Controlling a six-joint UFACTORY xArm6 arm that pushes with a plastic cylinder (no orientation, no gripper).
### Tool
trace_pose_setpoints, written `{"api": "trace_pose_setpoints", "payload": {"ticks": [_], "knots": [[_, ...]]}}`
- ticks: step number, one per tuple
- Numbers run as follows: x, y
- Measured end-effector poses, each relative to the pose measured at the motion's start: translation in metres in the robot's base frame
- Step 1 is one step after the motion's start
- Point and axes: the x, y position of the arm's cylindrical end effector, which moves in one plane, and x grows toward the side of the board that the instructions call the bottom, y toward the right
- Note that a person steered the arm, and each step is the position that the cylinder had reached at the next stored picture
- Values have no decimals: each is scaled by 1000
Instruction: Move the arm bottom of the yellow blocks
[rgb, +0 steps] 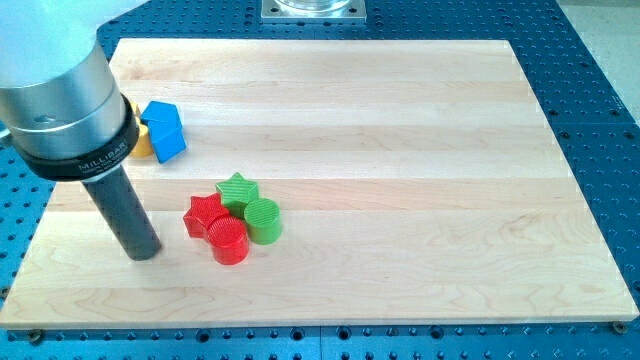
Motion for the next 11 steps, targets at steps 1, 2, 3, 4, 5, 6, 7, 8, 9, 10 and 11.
{"api": "trace_pose_setpoints", "payload": {"ticks": [1,2,3,4,5,6,7,8,9,10,11], "knots": [[-8,2],[-27,6],[-46,6],[-46,6],[-48,6],[-48,4],[-48,-17],[-48,-19],[-50,-19],[-52,-19],[-52,-19]]}}
